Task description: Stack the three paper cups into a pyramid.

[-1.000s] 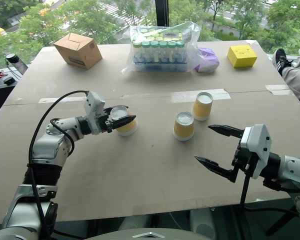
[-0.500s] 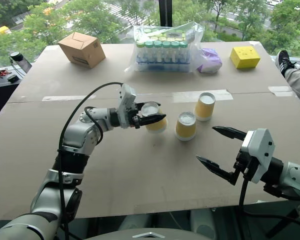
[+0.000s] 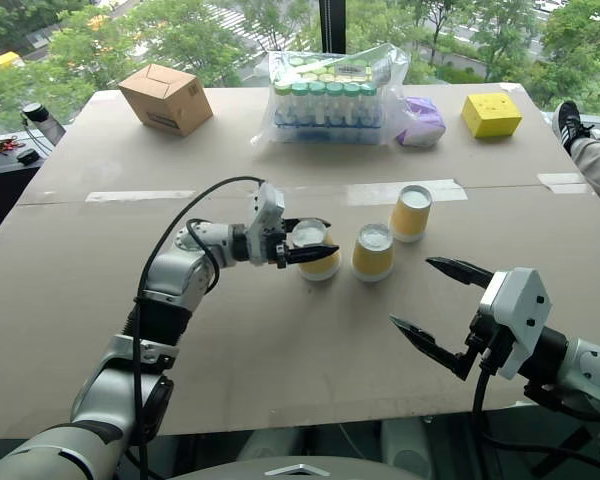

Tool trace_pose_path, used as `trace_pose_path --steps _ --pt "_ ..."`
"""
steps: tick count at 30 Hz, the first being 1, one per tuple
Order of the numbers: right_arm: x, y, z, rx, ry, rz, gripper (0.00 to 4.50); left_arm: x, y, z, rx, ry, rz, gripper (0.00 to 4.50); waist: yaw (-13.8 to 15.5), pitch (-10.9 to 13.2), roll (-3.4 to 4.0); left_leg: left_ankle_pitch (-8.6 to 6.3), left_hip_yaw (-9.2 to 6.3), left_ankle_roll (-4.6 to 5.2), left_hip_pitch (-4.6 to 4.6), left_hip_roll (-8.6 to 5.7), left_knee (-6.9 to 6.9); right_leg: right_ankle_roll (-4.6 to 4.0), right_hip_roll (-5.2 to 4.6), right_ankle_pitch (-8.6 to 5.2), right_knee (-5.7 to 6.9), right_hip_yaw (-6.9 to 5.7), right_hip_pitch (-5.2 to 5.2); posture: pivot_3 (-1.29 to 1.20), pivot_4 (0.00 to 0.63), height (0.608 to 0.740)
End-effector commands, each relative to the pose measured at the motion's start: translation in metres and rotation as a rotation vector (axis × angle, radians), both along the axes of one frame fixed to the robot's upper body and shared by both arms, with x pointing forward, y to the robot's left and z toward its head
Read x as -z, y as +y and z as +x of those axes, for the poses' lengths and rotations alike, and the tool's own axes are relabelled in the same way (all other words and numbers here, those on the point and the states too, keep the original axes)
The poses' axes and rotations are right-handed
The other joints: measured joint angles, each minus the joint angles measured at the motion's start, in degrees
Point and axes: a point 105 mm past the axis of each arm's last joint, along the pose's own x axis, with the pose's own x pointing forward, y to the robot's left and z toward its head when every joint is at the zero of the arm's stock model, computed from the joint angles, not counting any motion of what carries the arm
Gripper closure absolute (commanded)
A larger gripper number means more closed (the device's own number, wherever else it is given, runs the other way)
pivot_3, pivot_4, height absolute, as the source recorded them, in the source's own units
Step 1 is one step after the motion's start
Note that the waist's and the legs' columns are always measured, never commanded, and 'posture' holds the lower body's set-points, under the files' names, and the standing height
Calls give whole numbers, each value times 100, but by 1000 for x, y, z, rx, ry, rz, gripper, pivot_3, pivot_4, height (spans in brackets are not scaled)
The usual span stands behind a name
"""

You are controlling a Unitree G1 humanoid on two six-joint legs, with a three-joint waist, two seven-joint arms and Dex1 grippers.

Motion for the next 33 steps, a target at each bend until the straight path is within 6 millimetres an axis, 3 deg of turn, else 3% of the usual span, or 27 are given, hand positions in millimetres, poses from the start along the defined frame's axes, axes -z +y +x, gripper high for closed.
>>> trace_pose_path --steps 1,12,20,24,25,33 --pt "-8 2 -3 -1 -45 1 0 -3 -5 3 29 -42 6 1847 5 -1 0 0 0 0 0 0 0 0 0 0 0 0 1 0 150 740" --pt "-9 1 -4 14 -47 -6 0 -1 -20 5 87 -49 -12 1847 4 -3 -5 0 -2 1 5 -3 7 2 0 1 1 -3 11 0 150 740" --pt "-9 1 -4 15 -45 -8 0 5 -21 1 120 -29 14 1847 6 -4 -4 0 -3 1 5 -3 8 3 0 1 2 -3 11 0 150 740" --pt "-10 1 -4 13 -45 -8 0 5 -21 1 123 -21 15 211 -1 -4 -5 0 -2 1 5 -3 8 3 0 1 1 -3 11 0 150 740" --pt "-10 1 -4 12 -45 -8 0 5 -21 1 121 -23 12 54 -2 -3 -5 0 -1 1 5 -3 8 2 1 1 1 -2 11 0 150 740" --pt "-11 3 -3 5 -46 -7 0 -5 -15 -4 104 -60 -18 54 -6 -3 -5 0 -3 1 5 -2 8 2 1 1 2 -2 11 0 150 740"
